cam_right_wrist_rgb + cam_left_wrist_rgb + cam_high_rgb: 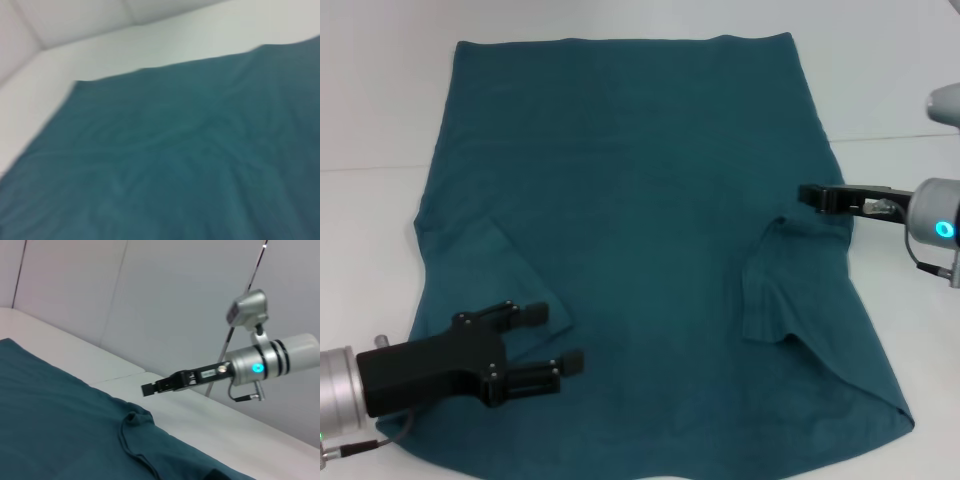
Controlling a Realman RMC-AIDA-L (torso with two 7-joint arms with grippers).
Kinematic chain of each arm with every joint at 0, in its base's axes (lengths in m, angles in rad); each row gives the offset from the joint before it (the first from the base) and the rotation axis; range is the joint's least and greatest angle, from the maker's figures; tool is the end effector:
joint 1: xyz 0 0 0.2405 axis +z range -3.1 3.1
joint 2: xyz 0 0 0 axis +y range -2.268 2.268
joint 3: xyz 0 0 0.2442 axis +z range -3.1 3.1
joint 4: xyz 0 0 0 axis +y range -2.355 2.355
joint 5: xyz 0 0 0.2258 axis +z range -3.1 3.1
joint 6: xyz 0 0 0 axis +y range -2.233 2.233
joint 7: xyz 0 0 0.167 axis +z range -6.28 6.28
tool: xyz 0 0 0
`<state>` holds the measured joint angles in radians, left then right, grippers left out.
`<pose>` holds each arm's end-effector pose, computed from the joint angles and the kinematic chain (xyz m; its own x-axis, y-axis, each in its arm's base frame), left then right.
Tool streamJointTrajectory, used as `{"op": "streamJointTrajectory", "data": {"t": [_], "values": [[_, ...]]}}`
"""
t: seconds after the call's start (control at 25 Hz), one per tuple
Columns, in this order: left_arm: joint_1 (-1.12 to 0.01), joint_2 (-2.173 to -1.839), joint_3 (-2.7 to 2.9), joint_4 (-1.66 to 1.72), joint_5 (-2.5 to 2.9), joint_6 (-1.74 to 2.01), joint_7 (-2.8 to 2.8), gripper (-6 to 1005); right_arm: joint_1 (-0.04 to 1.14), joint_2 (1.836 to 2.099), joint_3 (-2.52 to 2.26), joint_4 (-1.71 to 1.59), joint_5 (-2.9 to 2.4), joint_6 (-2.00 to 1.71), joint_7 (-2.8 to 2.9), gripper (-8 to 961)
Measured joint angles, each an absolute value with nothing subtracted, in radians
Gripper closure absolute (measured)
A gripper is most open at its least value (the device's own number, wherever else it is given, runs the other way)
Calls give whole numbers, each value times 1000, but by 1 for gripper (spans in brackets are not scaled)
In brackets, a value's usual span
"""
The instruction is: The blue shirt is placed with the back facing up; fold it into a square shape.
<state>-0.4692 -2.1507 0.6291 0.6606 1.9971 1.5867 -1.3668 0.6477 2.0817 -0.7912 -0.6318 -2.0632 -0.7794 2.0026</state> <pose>-0.2566 0.3223 -0.0322 0.7157 0.3847 0.5828 0.5271 -0.8451 -0.0894 0.2890 0.4514 0.0023 0.4833 -0.6138 -0.6243 -0.8720 -0.2741 -0.4056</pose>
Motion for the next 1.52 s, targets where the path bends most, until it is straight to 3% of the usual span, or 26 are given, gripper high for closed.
{"op": "streamJointTrajectory", "data": {"t": [0.2,0.52,1.16,1.52], "values": [[-459,-2151,619,677,1997,1590,-1417,92,581,2062,-784,-685,-1951,-979,1910,890],[-429,-2148,584,713,2012,1544,-1563,93,535,2015,-739,-680,-1879,-1218,1838,585],[-339,-2129,415,877,2222,1566,-1940,93,530,2008,-741,-684,-1882,-1244,1839,11],[-329,-2120,330,907,2369,1574,-1989,93,534,2004,-748,-682,-1890,-1250,1842,8]]}}
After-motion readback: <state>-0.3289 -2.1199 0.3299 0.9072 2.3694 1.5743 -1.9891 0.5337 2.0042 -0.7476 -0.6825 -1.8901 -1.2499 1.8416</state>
